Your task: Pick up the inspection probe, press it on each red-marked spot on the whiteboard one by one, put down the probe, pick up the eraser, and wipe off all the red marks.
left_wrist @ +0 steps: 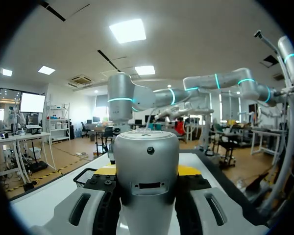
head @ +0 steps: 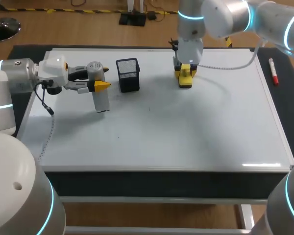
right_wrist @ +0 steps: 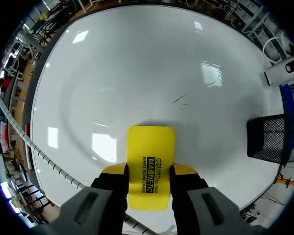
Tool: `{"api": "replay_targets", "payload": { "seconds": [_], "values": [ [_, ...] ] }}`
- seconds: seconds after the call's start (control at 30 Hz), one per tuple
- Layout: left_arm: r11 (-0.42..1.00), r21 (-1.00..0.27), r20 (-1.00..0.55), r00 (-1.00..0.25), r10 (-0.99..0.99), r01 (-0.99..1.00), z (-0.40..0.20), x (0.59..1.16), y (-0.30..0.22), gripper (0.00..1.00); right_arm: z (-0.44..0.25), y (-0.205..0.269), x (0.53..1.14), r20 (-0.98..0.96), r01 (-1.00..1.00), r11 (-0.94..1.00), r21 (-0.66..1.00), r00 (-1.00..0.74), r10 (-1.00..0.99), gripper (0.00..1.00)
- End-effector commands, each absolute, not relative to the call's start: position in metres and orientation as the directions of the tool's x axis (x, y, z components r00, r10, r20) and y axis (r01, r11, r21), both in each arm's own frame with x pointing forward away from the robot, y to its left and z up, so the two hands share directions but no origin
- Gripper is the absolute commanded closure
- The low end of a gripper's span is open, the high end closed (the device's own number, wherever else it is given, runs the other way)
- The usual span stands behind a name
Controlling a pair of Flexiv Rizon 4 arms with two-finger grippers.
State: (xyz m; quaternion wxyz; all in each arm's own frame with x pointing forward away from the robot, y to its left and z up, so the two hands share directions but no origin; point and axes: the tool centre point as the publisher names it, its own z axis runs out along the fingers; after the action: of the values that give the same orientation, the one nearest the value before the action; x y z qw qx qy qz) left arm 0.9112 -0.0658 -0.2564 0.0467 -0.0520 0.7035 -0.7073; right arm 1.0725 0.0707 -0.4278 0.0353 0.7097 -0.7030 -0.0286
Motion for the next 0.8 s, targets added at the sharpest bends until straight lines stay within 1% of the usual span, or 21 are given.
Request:
{"api": "replay_targets", "payload": {
  "seconds": [0.03,0.1,0.13,0.17,0.33,0.47,0.6,0.8],
  "values": [
    [-0.006,-1.0,0.009,-0.991,-0.136,-0.008,-0.256,0.912,-0.066,1.0,-0.433,0.072,1.074,0.012,-0.995,-0.01,0.096,0.012,-1.0,1.0],
    [-0.006,-1.0,0.009,-0.991,-0.136,-0.008,-0.256,0.912,-0.066,1.0,-0.433,0.072,1.073,0.024,-0.996,-0.013,0.093,0.015,-1.0,1.0],
    [-0.006,-1.0,0.009,-0.991,-0.136,-0.008,-0.256,0.912,-0.066,1.0,-0.432,0.072,1.071,0.03,-0.996,-0.015,0.09,0.018,-0.999,0.72],
    [-0.006,-1.0,0.009,-0.991,-0.136,-0.008,-0.256,0.912,-0.066,1.0,-0.43,0.072,1.071,0.027,-0.996,-0.015,0.086,0.017,-0.999,0.0],
    [-0.006,-1.0,0.009,-0.991,-0.136,-0.008,-0.256,0.912,-0.066,1.0,-0.422,0.069,1.068,0.009,-0.998,0.0,0.064,0.001,-1.0,0.0],
    [-0.006,-1.0,0.009,-0.991,-0.136,-0.008,-0.256,0.912,-0.066,1.0,-0.412,0.065,1.065,-0.045,-0.998,0.037,0.056,-0.039,-0.998,0.0],
    [-0.006,-1.0,0.009,-0.991,-0.136,-0.008,-0.256,0.912,-0.066,1.0,-0.398,0.059,1.063,-0.104,-0.992,0.107,0.063,-0.113,-0.988,0.0],
    [-0.006,-1.0,0.009,-0.991,-0.136,-0.008,-0.256,0.912,-0.066,1.0,-0.377,0.049,1.062,-0.14,-0.957,0.246,0.153,-0.267,-0.953,0.0]
  ]
}}
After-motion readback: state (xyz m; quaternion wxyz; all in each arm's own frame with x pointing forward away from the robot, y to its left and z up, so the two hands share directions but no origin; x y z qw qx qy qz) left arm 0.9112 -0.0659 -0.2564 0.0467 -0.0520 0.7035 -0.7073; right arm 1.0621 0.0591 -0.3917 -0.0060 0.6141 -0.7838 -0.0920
